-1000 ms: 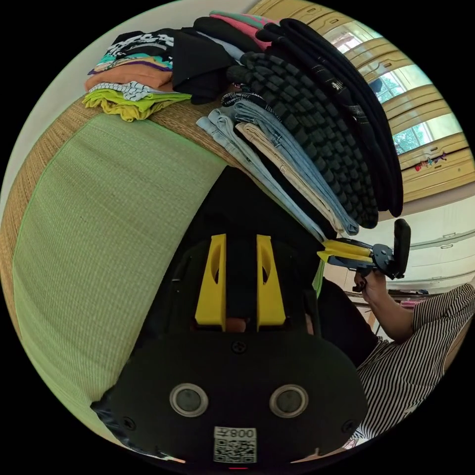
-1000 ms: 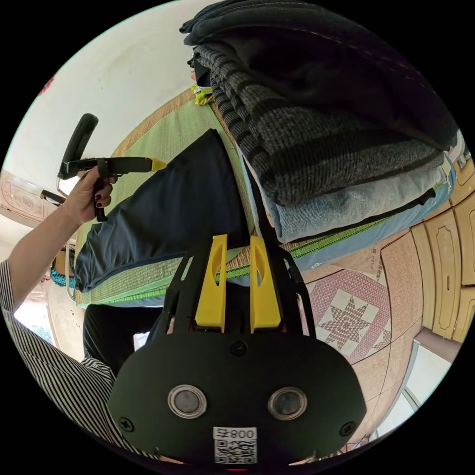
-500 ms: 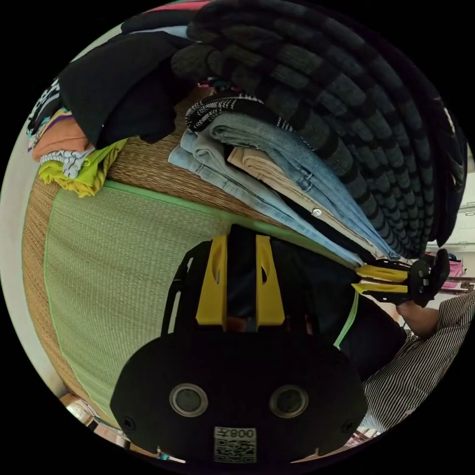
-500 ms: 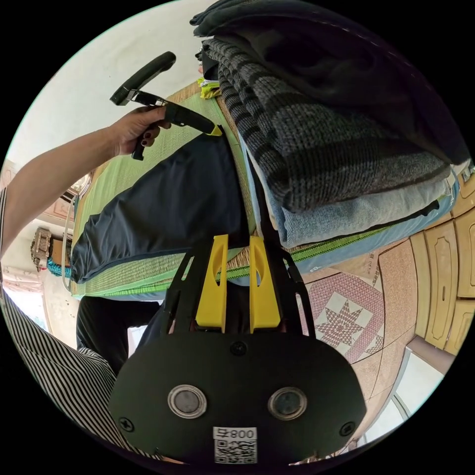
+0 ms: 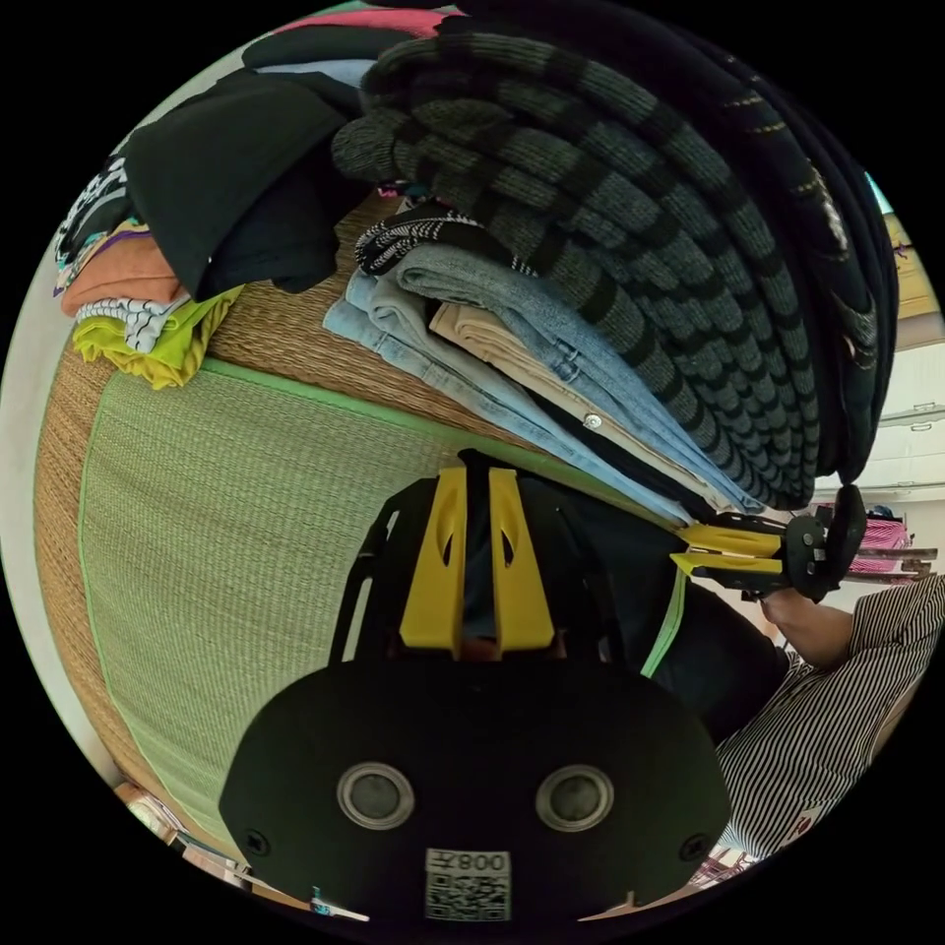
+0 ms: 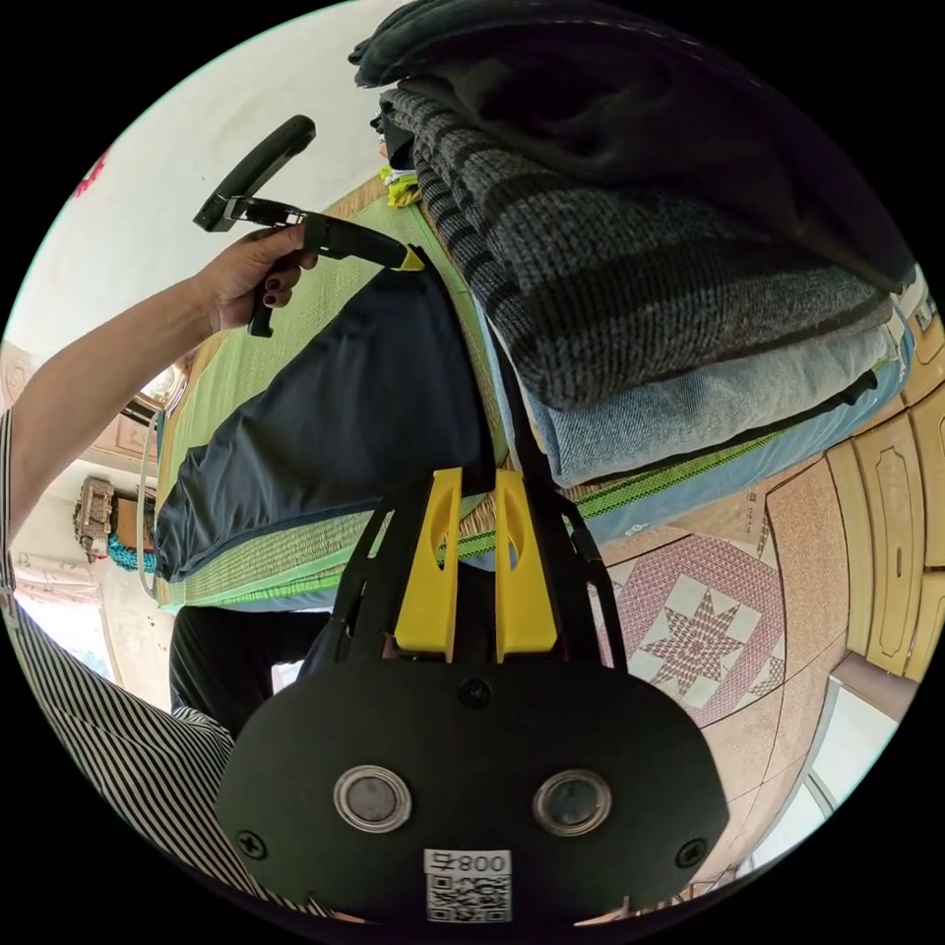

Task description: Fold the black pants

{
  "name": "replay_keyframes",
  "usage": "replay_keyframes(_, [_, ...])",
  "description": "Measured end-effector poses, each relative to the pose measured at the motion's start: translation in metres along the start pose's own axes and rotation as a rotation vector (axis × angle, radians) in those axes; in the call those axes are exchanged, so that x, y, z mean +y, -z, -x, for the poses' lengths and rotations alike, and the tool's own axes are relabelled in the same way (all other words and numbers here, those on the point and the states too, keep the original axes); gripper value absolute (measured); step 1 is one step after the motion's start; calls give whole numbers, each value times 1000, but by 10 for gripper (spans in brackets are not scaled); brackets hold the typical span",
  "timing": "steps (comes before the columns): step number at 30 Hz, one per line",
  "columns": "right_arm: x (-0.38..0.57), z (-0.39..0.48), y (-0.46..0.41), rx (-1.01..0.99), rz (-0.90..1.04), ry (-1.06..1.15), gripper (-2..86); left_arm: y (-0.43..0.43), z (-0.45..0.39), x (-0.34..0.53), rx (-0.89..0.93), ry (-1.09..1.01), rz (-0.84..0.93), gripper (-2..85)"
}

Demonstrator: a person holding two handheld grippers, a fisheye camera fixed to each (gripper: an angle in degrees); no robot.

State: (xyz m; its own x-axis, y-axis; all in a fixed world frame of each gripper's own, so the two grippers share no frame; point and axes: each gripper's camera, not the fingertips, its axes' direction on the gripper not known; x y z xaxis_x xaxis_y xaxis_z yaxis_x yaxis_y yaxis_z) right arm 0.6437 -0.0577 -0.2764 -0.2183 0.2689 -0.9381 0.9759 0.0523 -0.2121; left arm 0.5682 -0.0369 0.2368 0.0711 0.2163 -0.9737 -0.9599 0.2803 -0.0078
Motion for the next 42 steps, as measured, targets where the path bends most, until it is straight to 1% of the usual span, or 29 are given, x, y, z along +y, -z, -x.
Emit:
replay_keyframes(17, [19, -2, 19, -71, -47, -108, 70, 40, -36, 30, -4, -31, -62, 14])
replay_keyframes(24, [17, 21, 34, 1, -42, -71, 49, 55, -45, 56, -8, -36, -70, 14])
replay_keyframes(34, [17, 50, 69, -35, -78, -48, 34, 94, -52, 116, -15, -45, -100, 15])
replay_keyframes(40, [11, 80, 102, -58, -113, 22, 31, 129, -50, 168, -18, -37, -144, 14])
replay_keyframes(42, [8, 99, 120, -92, -148, 76, 31, 142, -48, 188, -13, -30, -162, 13])
